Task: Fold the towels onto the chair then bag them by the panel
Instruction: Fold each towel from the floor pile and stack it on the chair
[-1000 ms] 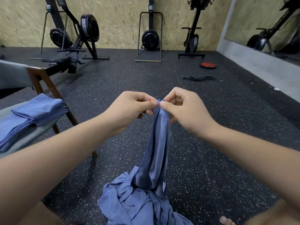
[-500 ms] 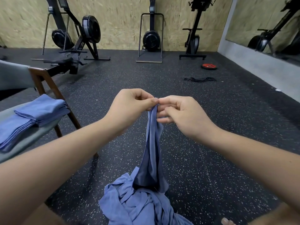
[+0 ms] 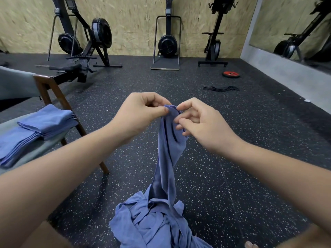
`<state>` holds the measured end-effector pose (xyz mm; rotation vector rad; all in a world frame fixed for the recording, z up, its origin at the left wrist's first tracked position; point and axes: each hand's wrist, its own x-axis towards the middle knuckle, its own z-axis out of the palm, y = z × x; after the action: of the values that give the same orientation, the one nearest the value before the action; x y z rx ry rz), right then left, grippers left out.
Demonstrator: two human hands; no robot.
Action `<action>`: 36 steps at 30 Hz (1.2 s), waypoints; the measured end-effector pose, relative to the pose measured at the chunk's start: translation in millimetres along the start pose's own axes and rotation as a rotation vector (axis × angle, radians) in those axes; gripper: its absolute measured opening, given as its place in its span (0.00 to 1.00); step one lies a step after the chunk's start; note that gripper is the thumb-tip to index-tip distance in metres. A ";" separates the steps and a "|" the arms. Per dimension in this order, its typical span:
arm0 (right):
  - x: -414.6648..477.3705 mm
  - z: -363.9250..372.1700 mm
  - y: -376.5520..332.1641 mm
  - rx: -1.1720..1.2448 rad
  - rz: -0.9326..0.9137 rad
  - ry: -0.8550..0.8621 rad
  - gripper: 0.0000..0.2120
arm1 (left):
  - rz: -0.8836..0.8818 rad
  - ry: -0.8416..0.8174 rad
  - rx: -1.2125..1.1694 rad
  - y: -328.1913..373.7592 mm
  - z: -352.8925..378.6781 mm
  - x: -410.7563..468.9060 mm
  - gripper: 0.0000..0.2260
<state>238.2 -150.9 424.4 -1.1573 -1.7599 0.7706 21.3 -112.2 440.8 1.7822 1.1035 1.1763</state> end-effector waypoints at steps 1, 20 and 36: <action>1.2 -2.2 3.4 -0.095 -0.016 0.016 0.11 | 0.002 0.004 -0.008 0.2 -1.2 0.5 0.05; 5.7 -6.8 27.4 -0.358 -0.025 -0.376 0.14 | -0.028 -0.130 -0.033 4.5 -8.4 -4.2 0.04; -1.8 -17.9 15.8 -0.862 -0.056 -0.629 0.08 | -0.034 -0.252 0.153 0.6 -15.5 -3.7 0.05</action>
<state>260.8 -146.0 418.3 -1.4864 -2.7950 0.3309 6.1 -114.2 445.1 1.9575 1.0917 0.8376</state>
